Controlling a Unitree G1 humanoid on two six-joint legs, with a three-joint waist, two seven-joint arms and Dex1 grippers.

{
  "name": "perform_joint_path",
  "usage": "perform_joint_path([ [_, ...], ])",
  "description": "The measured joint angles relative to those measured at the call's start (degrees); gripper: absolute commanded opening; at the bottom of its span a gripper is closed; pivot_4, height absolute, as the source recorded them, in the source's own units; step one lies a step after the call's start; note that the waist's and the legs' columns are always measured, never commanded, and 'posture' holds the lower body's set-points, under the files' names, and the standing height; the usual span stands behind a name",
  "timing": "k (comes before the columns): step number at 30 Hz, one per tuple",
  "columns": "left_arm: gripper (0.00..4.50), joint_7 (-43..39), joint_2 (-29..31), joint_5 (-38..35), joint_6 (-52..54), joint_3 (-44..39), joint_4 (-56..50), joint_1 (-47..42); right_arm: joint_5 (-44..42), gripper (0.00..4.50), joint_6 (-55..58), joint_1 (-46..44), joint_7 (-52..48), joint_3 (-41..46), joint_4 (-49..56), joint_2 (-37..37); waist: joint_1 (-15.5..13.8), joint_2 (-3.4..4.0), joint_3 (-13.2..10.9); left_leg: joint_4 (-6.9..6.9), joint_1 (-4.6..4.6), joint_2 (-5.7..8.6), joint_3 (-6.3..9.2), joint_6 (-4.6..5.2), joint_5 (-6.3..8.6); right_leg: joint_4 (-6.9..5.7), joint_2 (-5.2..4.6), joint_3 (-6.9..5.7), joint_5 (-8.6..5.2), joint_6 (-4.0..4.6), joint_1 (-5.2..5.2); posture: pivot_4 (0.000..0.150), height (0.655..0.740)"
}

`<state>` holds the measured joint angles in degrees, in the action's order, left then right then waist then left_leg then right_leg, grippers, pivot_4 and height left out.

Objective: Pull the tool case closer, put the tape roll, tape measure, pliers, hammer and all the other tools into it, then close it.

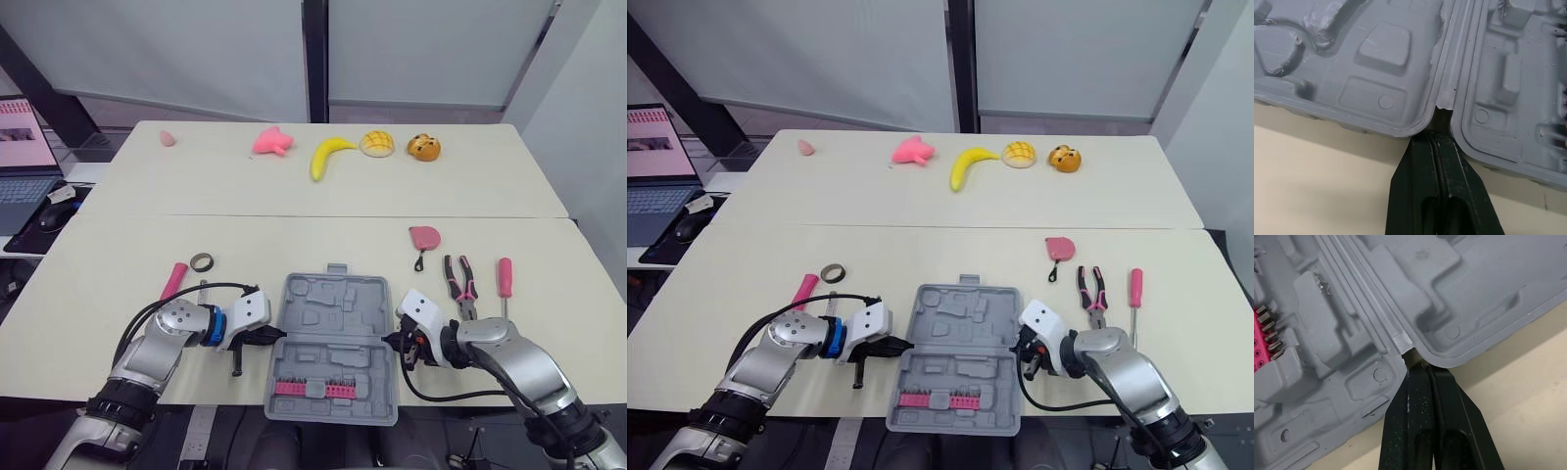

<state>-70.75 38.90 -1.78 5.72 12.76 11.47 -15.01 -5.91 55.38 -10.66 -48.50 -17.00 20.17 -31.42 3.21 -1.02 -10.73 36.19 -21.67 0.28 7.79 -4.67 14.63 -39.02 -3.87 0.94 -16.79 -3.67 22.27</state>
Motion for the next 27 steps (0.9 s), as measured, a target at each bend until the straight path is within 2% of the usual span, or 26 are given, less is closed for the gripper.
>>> perform_joint_path([
  [27, 0.0, -0.98, 1.82, -1.18, 2.62, 0.36, -3.77, 2.74, -3.35, 0.04, -2.33, -0.05, 0.15, -2.85, 0.2, -3.74, 0.01, -0.03, 0.02, 0.0, 0.03, -0.01, 0.0, 0.0, 0.0, 0.0, 0.01, 0.0, 0.0, 0.0, -0.03, 0.15, 0.7369],
])
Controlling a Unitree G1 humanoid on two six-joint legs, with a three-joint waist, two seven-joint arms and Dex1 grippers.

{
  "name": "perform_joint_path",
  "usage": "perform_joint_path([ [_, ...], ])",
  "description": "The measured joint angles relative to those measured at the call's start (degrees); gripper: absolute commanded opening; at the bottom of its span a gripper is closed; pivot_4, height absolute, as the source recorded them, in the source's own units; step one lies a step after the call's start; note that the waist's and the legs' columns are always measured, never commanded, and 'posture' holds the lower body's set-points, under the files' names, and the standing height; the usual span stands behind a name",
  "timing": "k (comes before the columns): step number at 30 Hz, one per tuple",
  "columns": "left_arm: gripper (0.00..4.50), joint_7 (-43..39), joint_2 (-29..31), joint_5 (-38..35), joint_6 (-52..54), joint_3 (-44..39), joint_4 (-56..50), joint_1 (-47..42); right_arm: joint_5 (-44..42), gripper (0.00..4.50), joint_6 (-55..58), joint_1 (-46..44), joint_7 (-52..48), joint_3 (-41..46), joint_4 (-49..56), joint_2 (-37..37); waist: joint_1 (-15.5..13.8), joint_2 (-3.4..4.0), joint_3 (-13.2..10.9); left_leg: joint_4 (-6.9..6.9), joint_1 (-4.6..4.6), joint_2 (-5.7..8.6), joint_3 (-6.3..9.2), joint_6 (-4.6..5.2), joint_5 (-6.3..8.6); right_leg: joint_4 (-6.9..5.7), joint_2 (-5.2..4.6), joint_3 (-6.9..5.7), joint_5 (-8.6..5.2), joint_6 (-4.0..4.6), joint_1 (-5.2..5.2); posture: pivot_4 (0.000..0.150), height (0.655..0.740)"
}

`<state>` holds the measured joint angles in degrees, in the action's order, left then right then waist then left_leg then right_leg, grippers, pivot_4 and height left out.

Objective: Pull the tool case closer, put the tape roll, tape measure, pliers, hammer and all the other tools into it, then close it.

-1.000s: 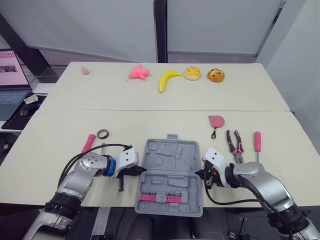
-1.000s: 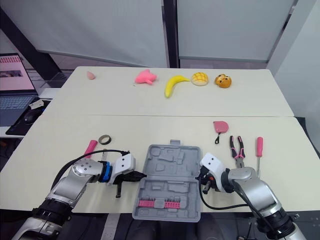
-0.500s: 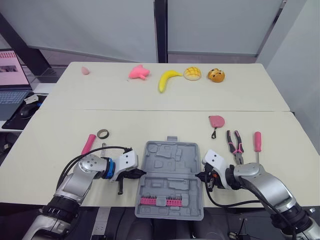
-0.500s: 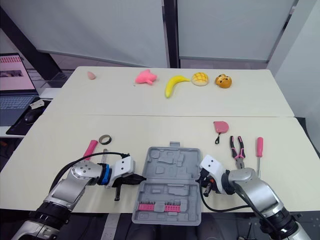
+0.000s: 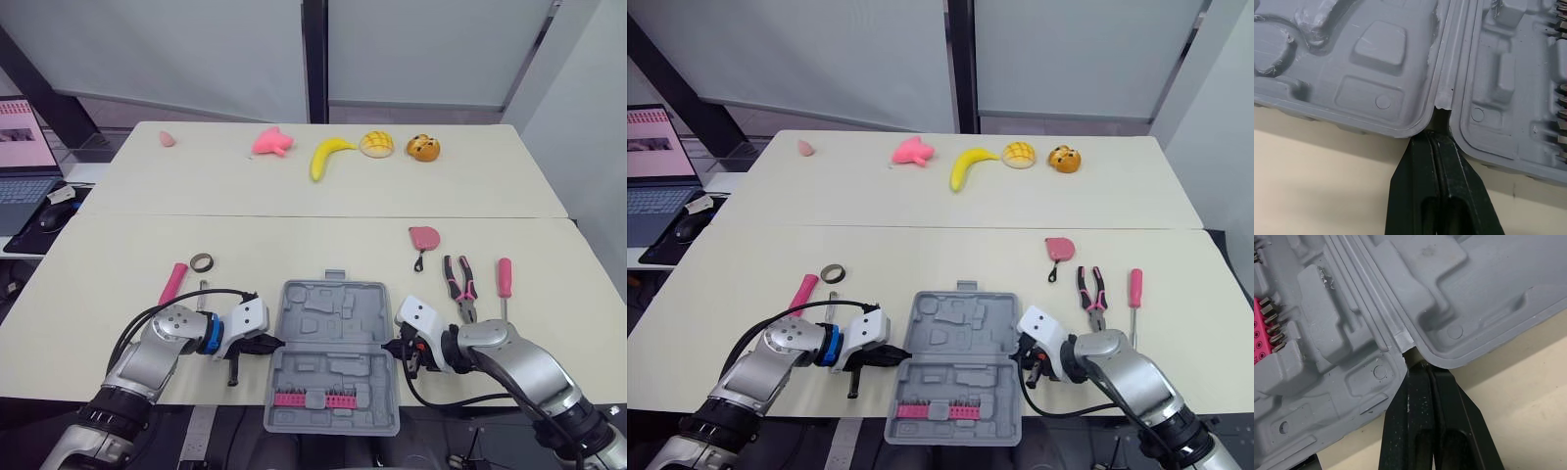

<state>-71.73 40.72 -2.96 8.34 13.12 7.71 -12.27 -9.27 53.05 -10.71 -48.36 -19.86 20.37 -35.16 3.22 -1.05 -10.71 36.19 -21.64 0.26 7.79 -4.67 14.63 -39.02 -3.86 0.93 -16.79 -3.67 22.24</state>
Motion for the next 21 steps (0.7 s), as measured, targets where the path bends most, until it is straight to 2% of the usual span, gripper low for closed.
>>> perform_joint_path([
  [21, 0.0, -0.33, 0.82, -0.18, -0.01, 0.0, -0.32, 0.54, -1.1, 0.04, -0.16, 0.21, 1.18, -0.77, 0.16, -0.15, 0.01, -0.01, 0.02, 0.0, 0.09, -0.07, 0.0, 0.0, 0.0, 0.0, 0.09, 0.02, 0.0, 0.01, -0.06, 0.15, 0.7369],
])
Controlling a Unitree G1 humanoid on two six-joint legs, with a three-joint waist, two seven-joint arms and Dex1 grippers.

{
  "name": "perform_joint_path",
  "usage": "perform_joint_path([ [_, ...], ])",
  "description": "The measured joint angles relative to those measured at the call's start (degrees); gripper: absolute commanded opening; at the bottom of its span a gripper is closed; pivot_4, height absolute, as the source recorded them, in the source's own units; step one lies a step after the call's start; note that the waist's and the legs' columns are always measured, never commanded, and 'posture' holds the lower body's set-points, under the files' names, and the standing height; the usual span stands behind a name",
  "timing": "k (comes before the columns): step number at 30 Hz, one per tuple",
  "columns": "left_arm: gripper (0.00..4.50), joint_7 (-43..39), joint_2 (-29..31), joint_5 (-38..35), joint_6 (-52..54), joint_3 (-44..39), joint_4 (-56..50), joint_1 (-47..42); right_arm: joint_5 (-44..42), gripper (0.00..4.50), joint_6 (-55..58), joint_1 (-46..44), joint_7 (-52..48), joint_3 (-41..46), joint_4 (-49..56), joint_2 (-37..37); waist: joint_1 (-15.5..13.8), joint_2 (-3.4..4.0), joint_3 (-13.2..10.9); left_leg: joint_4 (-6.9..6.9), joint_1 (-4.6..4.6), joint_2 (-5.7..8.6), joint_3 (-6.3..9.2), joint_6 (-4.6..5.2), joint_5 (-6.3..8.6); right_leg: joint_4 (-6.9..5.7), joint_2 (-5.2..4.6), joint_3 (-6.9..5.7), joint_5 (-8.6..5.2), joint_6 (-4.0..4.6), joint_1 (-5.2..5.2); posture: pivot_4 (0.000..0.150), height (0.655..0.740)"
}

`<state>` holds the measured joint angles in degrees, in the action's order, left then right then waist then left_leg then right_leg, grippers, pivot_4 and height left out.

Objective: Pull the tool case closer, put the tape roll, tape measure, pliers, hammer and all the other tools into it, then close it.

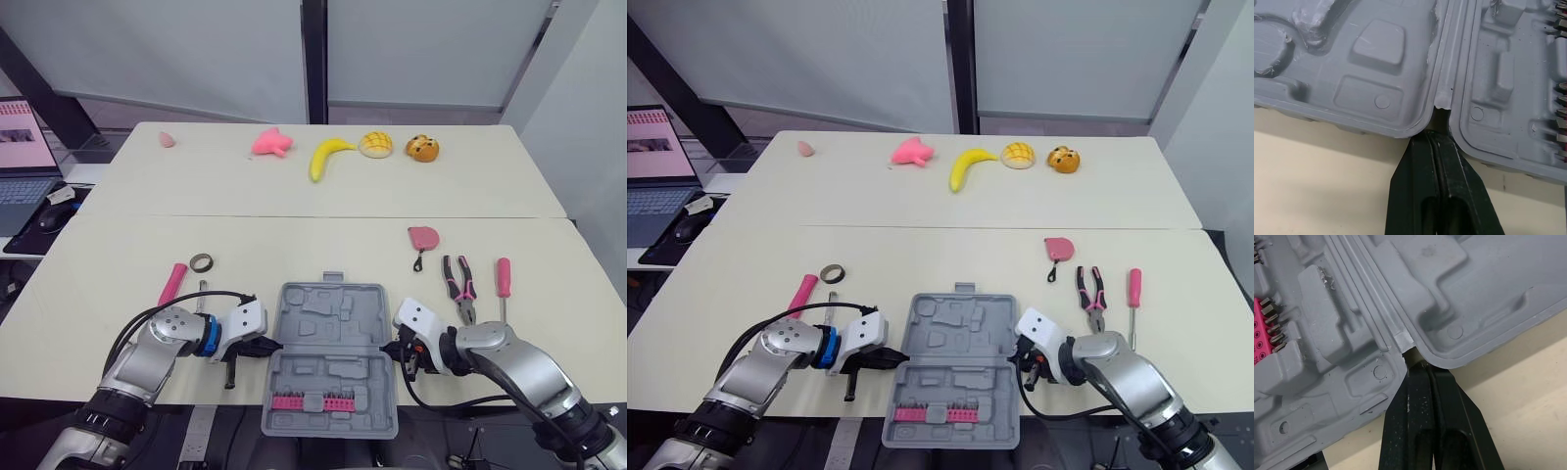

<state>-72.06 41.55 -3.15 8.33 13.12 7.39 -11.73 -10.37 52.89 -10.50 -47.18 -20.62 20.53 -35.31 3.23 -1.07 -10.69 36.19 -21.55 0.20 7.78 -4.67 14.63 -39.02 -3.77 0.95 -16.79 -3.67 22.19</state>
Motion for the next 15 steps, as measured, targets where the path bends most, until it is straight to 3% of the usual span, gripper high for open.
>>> perform_joint_path([
  [15, 0.0, -0.04, 0.63, -0.32, -0.11, 0.01, -0.07, 0.37, -0.04, 0.04, 0.27, 0.34, 1.22, -0.09, 0.41, 0.29, 0.02, 0.0, 0.01, 0.0, 0.04, -0.03, -0.01, 0.0, 0.0, 0.0, 0.03, 0.01, 0.0, 0.0, -0.02, 0.15, 0.7369],
])
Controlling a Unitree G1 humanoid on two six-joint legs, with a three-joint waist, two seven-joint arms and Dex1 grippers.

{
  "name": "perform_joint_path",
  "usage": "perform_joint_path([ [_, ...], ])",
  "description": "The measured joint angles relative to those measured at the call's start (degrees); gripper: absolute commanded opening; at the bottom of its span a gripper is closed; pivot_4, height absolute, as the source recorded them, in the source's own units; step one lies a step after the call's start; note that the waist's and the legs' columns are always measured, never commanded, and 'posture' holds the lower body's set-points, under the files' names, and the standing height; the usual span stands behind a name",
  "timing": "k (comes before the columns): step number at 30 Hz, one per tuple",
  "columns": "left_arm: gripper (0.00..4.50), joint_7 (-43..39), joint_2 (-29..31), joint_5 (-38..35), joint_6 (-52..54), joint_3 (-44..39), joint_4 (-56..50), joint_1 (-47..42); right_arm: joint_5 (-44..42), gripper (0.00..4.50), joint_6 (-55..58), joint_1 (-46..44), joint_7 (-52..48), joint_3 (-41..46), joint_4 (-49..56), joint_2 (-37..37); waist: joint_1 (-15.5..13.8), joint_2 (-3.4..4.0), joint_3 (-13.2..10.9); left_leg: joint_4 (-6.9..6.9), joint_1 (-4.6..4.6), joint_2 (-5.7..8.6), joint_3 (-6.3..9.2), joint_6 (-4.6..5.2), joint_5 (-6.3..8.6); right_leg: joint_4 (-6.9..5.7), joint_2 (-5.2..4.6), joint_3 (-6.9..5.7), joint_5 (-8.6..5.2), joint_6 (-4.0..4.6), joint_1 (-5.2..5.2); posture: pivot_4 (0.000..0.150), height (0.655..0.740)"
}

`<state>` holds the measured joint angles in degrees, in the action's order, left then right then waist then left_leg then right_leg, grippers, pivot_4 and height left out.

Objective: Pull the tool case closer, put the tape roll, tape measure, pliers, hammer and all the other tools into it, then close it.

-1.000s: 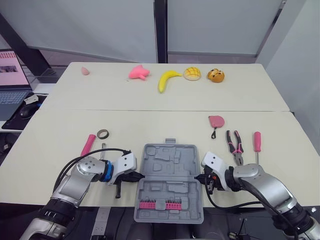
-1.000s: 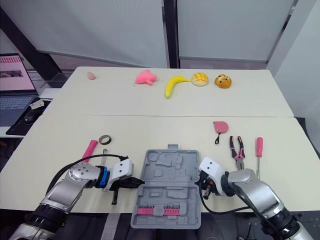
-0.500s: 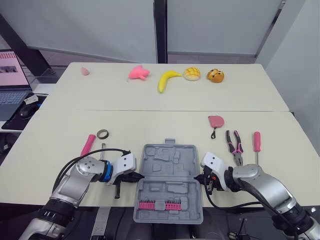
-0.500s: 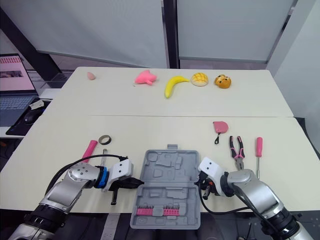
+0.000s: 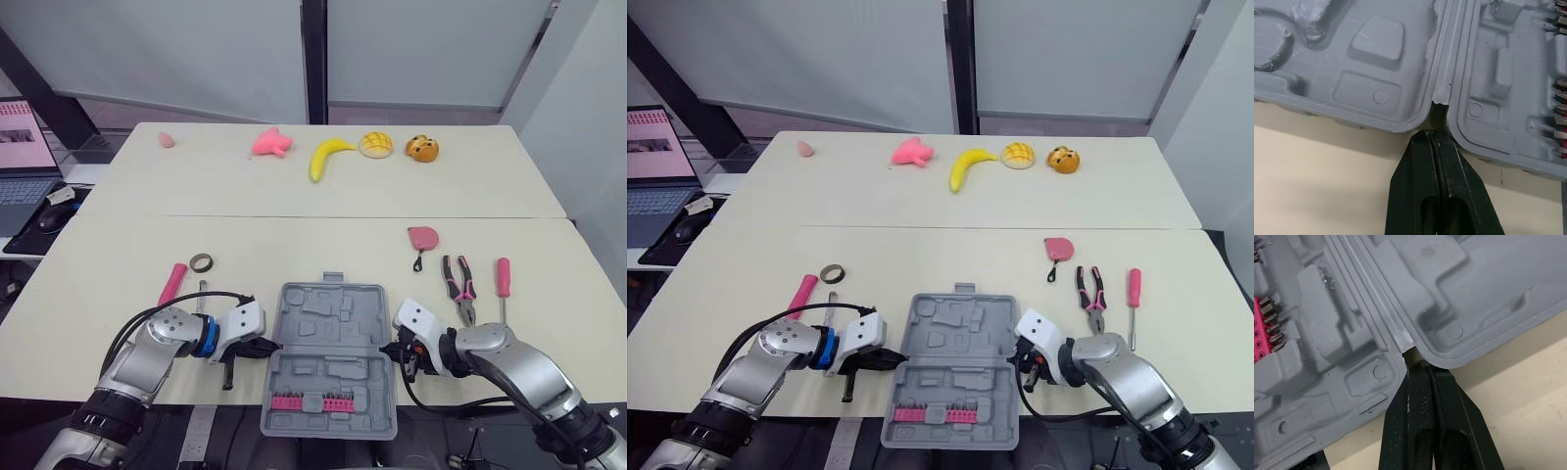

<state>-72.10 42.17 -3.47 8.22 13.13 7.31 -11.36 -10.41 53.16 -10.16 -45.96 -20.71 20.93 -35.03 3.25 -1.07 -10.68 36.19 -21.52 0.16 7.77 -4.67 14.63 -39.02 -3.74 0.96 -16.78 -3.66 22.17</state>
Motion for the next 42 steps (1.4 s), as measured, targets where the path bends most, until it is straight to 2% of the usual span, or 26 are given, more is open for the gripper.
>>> perform_joint_path([
  [10, 0.0, 0.13, 3.16, -0.72, 0.02, -0.91, 0.29, 0.23, -1.41, 0.04, -1.16, 0.89, 0.47, 2.99, -1.08, -2.89, -0.16, 0.0, 0.0, 0.0, 0.0, -0.01, 0.0, 0.0, 0.0, 0.0, 0.02, 0.01, 0.01, 0.01, -0.01, 0.15, 0.7369],
  [18, 0.0, 1.61, 8.13, -10.72, 1.29, -18.19, 0.57, 3.31, -3.5, 0.04, -12.78, 8.09, -1.19, 17.12, 0.62, -9.17, -0.13, 0.01, -0.01, -0.04, -0.05, -0.04, -0.03, 0.01, 0.01, 0.04, 0.02, 0.01, 0.0, 0.01, 0.04, 0.15, 0.7369],
  [21, 0.52, 3.42, 11.23, -12.26, 1.29, -25.25, 5.68, 5.1, -4.48, 0.0, -17.33, 11.17, -2.85, 24.87, 0.65, -12.72, -0.1, 0.03, -0.03, -0.05, -0.03, -0.04, -0.05, 0.01, 0.01, 0.04, 0.02, 0.01, 0.0, 0.01, 0.04, 0.15, 0.7369],
  [23, 1.13, 4.17, 13.86, -12.67, 1.24, -30.08, 10.97, 6.33, -4.95, 0.0, -19.57, 12.86, -4.72, 30.09, -0.35, -15.8, -0.05, 0.02, -0.04, -0.05, 0.0, -0.06, -0.07, 0.01, 0.01, 0.04, 0.03, 0.01, 0.0, 0.01, 0.03, 0.15, 0.7369],
  [28, 2.69, 3.88, 18.63, -13.48, -1.04, -38.38, 21.66, 10.66, -6.76, 1.02, -23.15, 14.56, -10.61, 39.58, -4.05, -21.68, -0.07, 0.02, -0.04, -0.09, 0.05, -0.07, -0.13, 0.01, 0.01, 0.05, 0.03, 0.05, -0.01, 0.02, 0.0, 0.15, 0.7369],
  [33, 4.3, 3.6, 19.09, -13.51, -2.08, -41.26, 26.53, 15.55, -7.24, 2.04, -25.1, 16.0, -15.18, 43.33, -8.19, -25.06, -0.12, 0.01, -0.04, -0.09, 0.04, -0.09, -0.12, 0.01, 0.01, 0.05, 0.03, 0.04, -0.01, 0.03, -0.01, 0.15, 0.7369],
  [34, 4.5, 3.36, 19.08, -13.83, -1.96, -42.2, 26.49, 17.42, -7.28, 2.28, -25.87, 16.76, -16.68, 44.03, -9.24, -25.82, -0.14, 0.01, -0.04, -0.09, 0.05, -0.09, -0.14, 0.01, 0.01, 0.05, 0.03, 0.05, -0.01, 0.03, -0.02, 0.15, 0.7369],
  [39, 4.5, 3.58, 18.95, -14.65, -1.19, -45.26, 25.77, 21.76, -6.56, 3.31, -27.94, 18.74, -18.85, 44.89, -12.29, -26.57, -0.21, 0.0, -0.03, -0.09, 0.07, -0.09, -0.14, 0.01, 0.01, 0.05, 0.03, 0.05, -0.01, 0.03, -0.04, 0.15, 0.7369],
  [42, 4.5, 4.01, 18.56, -15.08, -0.89, -45.49, 23.84, 22.23, -6.05, 4.25, -29.48, 20.19, -19.53, 44.85, -13.29, -26.69, -0.42, 0.0, -0.03, -0.08, 0.09, -0.1, -0.14, 0.0, 0.0, 0.05, 0.03, 0.05, -0.01, 0.03, -0.07, 0.15, 0.7369],
])
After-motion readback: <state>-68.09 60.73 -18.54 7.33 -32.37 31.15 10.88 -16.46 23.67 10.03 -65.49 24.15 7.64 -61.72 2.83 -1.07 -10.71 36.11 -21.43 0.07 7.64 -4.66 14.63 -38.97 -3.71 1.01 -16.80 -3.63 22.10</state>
